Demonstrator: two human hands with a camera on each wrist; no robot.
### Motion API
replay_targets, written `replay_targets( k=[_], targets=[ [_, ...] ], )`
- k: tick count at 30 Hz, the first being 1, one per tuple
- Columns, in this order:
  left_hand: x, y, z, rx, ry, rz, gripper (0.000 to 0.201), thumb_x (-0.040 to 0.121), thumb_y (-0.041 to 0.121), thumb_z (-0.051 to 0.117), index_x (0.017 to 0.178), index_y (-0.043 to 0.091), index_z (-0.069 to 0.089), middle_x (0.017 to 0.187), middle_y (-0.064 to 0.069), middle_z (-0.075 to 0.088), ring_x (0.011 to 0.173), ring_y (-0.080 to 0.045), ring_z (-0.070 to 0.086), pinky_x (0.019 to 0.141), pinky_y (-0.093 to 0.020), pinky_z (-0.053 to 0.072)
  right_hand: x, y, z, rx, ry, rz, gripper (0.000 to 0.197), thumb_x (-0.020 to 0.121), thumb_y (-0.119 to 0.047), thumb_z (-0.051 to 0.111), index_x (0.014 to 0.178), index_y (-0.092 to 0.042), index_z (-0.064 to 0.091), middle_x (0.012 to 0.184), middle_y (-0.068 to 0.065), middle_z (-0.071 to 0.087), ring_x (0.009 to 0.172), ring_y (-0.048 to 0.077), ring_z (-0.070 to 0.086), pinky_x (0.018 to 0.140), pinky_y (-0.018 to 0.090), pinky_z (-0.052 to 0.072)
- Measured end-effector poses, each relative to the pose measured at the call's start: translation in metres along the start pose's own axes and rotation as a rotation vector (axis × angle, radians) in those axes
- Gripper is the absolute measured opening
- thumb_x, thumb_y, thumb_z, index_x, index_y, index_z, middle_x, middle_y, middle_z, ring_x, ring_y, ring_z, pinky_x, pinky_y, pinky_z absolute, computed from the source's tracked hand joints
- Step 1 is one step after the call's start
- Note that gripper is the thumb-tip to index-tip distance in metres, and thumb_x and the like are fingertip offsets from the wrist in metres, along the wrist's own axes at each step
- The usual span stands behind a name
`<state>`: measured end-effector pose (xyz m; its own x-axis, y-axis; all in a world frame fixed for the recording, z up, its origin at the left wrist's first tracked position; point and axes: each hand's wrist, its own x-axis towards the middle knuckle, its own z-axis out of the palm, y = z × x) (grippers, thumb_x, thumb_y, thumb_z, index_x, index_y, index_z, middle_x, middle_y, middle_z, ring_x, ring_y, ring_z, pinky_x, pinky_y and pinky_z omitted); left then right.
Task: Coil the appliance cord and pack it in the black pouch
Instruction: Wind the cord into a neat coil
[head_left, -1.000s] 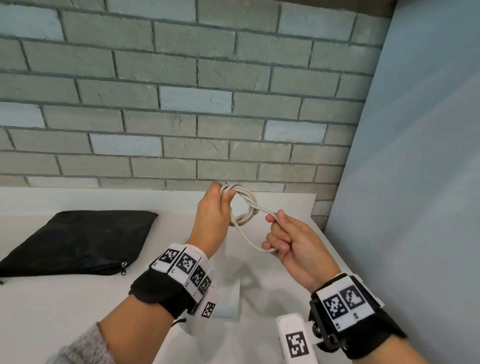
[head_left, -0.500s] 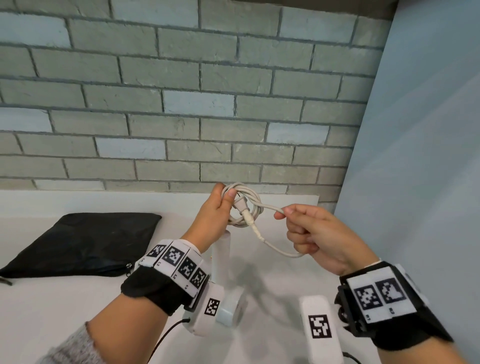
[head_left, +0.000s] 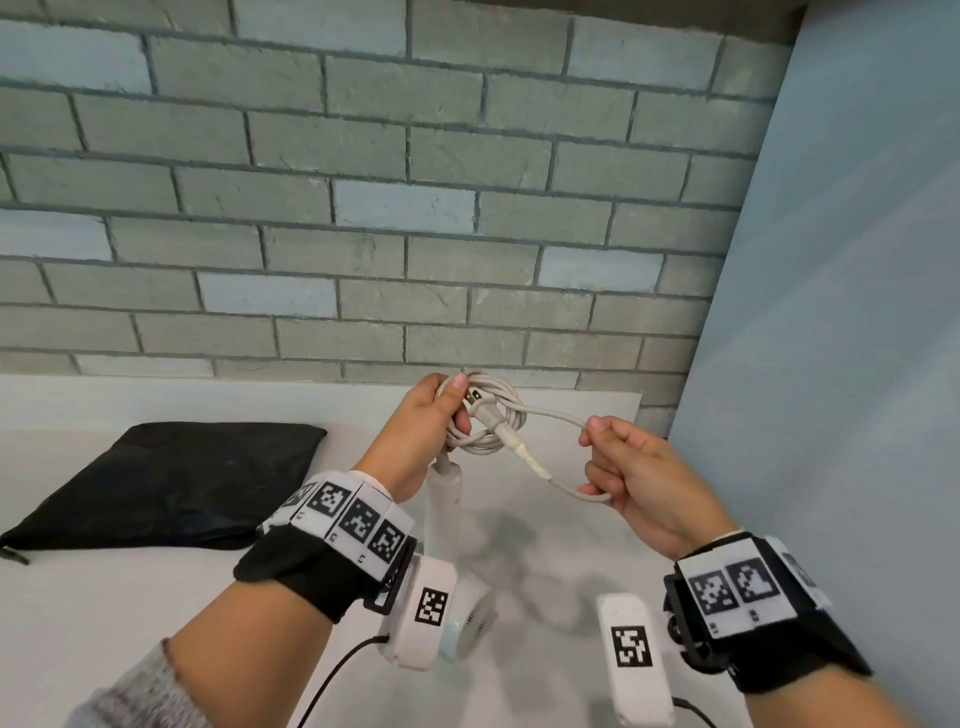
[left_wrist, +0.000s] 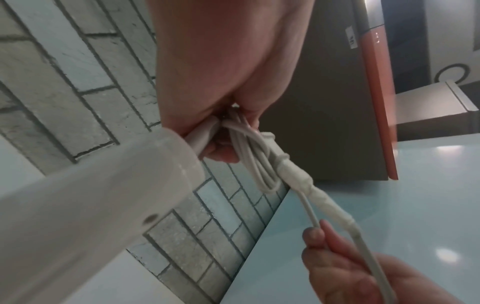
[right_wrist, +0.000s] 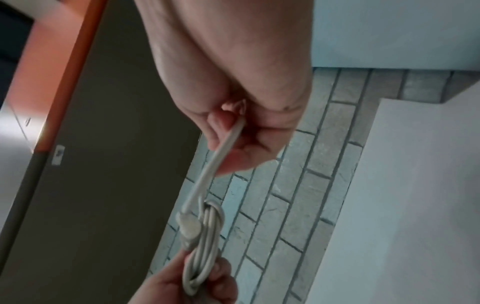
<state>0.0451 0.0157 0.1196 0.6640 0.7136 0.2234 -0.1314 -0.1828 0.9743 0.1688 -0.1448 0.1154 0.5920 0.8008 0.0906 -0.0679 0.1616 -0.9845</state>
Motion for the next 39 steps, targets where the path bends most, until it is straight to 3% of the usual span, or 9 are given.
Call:
replay_targets(
  k=[6,11,15,18,22,25,30,33,39],
  targets=[
    [-0.001,-0.005,0.000,0.210,0.159,0.174,0.024,0.095,0.032,0.038,0.075,0.021,0.042,0.064,0.000,0.047,0.053,-0.014,0.044,0.047,-0.026,0.035,-0.005,0.001,-0.003,-0.110,-0.063,-0.097,0.021,0.094,-0.019,0.042,0.083,-0.010,0.058,0.049,-0.009,0.024,0.041,0.005,0.019,0.036,0.015,0.019],
    [-0.006,-0.010,0.004,0.209,0.194,0.234,0.023,0.095,0.031,0.039,0.074,0.023,0.042,0.064,0.001,0.046,0.056,-0.013,0.046,0.049,-0.025,0.035,-0.002,0.025,-0.006,-0.518,-0.068,-0.238,0.022,0.092,-0.012,0.048,0.075,-0.018,0.061,0.056,-0.008,0.052,0.054,0.008,0.048,0.054,0.016,0.041],
    [-0.009,-0.010,0.008,0.148,0.178,0.224,0.023,0.095,0.030,0.040,0.073,0.022,0.042,0.064,0.003,0.043,0.057,-0.012,0.045,0.048,-0.024,0.035,0.007,0.050,0.006,-0.787,0.042,-0.439,0.017,0.089,-0.019,0.053,0.079,-0.018,0.067,0.076,-0.004,0.057,0.076,0.001,0.052,0.070,0.006,0.034],
    [-0.012,-0.008,0.006,0.118,0.169,0.197,0.023,0.096,0.029,0.039,0.075,0.020,0.042,0.064,0.003,0.041,0.056,-0.011,0.043,0.045,-0.021,0.036,0.012,0.060,0.019,-0.778,0.019,-0.507,0.025,0.086,-0.024,0.045,0.085,-0.007,0.063,0.074,-0.004,0.054,0.068,-0.004,0.052,0.065,0.007,0.036],
    [-0.014,-0.004,0.000,0.144,0.139,0.165,0.023,0.096,0.030,0.038,0.081,0.013,0.044,0.064,0.001,0.042,0.055,-0.011,0.041,0.039,-0.013,0.035,0.009,0.056,0.027,-0.661,-0.042,-0.466,0.018,0.091,-0.010,0.043,0.092,-0.026,0.050,0.068,-0.003,0.051,0.050,0.012,0.055,0.052,0.022,0.046],
    [-0.016,-0.002,0.000,0.172,0.105,0.163,0.025,0.096,0.032,0.037,0.081,0.012,0.044,0.064,0.002,0.043,0.053,-0.011,0.040,0.038,-0.013,0.034,0.014,0.052,0.030,-0.558,-0.011,-0.467,0.027,0.092,-0.002,0.044,0.088,-0.028,0.051,0.078,0.003,0.057,0.063,0.019,0.067,0.060,0.026,0.056],
    [-0.019,-0.002,0.006,0.064,0.122,0.154,0.026,0.096,0.031,0.036,0.078,0.015,0.044,0.064,0.002,0.040,0.053,-0.011,0.038,0.038,-0.014,0.034,0.014,0.056,0.049,-0.520,0.008,-0.473,0.028,0.095,-0.025,0.036,0.111,-0.013,0.057,0.100,0.005,0.062,0.083,0.010,0.066,0.074,0.025,0.055],
    [-0.020,-0.003,0.005,0.059,0.137,0.166,0.027,0.097,0.030,0.035,0.074,0.018,0.043,0.064,0.002,0.041,0.054,-0.010,0.040,0.040,-0.012,0.036,0.011,0.055,0.057,-0.498,0.017,-0.505,0.029,0.092,-0.026,0.036,0.099,-0.009,0.059,0.088,-0.002,0.054,0.072,0.009,0.062,0.063,0.026,0.053],
    [-0.020,-0.005,0.006,0.024,0.133,0.178,0.026,0.097,0.029,0.035,0.074,0.017,0.041,0.063,0.002,0.039,0.044,0.001,0.039,0.044,-0.012,0.037,0.010,0.048,0.070,-0.056,0.065,-0.355,0.010,0.092,-0.003,0.046,0.094,-0.005,0.055,0.080,0.016,0.064,0.060,0.016,0.065,0.059,0.023,0.055]
  ],
)
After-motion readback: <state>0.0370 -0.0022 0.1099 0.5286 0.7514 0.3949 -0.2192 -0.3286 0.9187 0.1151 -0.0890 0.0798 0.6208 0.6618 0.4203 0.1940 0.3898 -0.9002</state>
